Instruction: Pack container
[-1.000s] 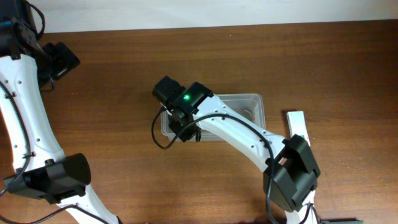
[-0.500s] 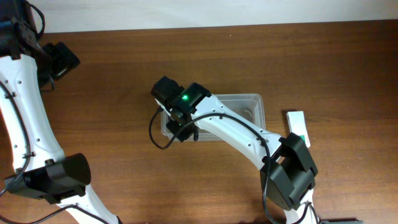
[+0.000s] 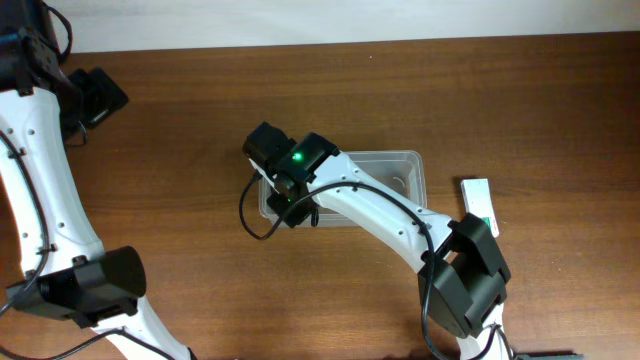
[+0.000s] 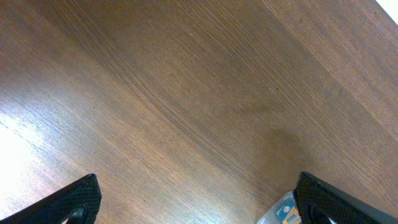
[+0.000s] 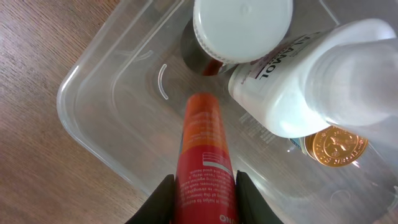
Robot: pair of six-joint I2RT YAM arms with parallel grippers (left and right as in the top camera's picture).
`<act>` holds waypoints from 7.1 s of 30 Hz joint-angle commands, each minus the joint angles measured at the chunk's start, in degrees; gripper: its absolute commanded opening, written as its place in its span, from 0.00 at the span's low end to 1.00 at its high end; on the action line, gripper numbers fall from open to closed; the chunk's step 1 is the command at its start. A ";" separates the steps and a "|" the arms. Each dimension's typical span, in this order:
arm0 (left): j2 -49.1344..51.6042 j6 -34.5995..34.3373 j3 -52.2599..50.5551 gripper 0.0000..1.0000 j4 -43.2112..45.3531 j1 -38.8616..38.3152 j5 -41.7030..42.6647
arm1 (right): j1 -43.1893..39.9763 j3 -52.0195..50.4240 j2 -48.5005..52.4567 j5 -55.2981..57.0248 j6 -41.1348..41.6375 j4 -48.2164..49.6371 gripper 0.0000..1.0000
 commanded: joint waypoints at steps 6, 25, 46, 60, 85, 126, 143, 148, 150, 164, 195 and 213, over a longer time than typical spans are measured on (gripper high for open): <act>-0.55 0.92 0.57 1.00 -0.04 0.13 0.15 | 0.42 -1.33 0.85 -1.64 -0.57 1.07 0.22; -0.55 0.92 0.57 1.00 -0.04 0.13 0.15 | 0.44 -1.90 0.85 -1.70 -0.52 0.79 0.40; -0.55 0.92 0.57 1.00 -0.02 0.13 0.13 | 0.44 -1.86 0.83 -2.58 -0.50 -0.94 0.64; -0.55 0.92 0.57 1.00 -0.02 0.13 0.15 | 0.44 0.07 0.83 -6.78 -0.33 -1.33 0.68; -0.55 0.92 0.57 1.00 -0.02 0.13 0.15 | 0.44 16.94 0.72 -8.59 1.18 -16.04 0.68; -0.55 0.92 0.57 1.00 -0.02 0.13 0.15 | -11.02 10.84 -22.38 -8.33 0.92 -32.48 0.04; -0.55 0.92 0.57 1.00 -0.02 0.13 0.15 | -12.22 -29.35 -31.32 -26.64 -2.54 -7.26 0.04; -0.55 0.92 0.57 1.00 -0.02 0.13 0.15 | -9.22 -33.77 -31.21 -28.41 -9.79 -2.56 0.04; -0.55 0.92 0.57 1.00 -0.02 0.13 0.15 | -7.32 -34.01 -31.21 -28.39 -13.18 -2.49 0.04; -0.55 0.92 0.57 1.00 -0.04 0.13 0.15 | 11.69 -34.01 -30.49 -18.25 -28.48 7.34 0.04; -0.55 0.92 0.57 1.00 -0.02 0.13 0.13 | 13.42 -34.27 -24.57 -1.60 -25.31 14.12 0.04; -0.55 0.92 0.57 1.00 -0.02 0.13 0.15 | 13.05 -34.29 -20.48 9.77 -25.33 19.47 0.04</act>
